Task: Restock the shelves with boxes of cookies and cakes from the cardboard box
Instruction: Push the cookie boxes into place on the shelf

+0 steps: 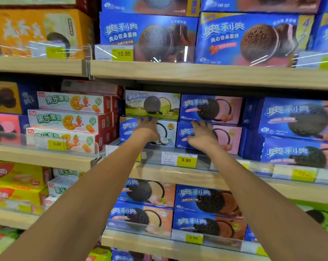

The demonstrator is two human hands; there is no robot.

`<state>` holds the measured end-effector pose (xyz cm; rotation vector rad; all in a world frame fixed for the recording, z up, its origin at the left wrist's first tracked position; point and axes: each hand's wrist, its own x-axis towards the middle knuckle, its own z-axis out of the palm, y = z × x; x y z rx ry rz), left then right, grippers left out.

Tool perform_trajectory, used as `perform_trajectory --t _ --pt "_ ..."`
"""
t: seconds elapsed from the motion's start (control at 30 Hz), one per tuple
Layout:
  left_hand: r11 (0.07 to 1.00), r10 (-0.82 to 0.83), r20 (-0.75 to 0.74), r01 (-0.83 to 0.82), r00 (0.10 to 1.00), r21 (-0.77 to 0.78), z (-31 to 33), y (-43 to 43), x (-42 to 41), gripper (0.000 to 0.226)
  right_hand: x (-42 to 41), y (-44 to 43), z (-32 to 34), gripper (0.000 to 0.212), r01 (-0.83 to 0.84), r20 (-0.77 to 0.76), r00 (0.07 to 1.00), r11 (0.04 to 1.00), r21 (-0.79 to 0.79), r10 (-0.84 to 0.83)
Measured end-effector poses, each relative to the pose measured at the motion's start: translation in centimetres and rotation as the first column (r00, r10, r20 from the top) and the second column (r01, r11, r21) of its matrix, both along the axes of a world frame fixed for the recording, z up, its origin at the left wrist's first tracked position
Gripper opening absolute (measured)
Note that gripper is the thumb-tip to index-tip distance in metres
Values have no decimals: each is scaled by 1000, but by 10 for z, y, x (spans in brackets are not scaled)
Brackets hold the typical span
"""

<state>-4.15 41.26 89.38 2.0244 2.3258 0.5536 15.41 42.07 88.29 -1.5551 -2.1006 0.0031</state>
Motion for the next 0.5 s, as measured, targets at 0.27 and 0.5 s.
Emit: perform_trajectory --t 0.27,0.5 --pt "947 -131 307 27 943 319 -4 -57 -3 34 -11 -21 7 53 -126 -300 945 991 36 131" --pt "838 -184 444 -96 877 537 -54 -132 -8 28 -70 -110 -1 23 -418 -795 525 906 70 304"
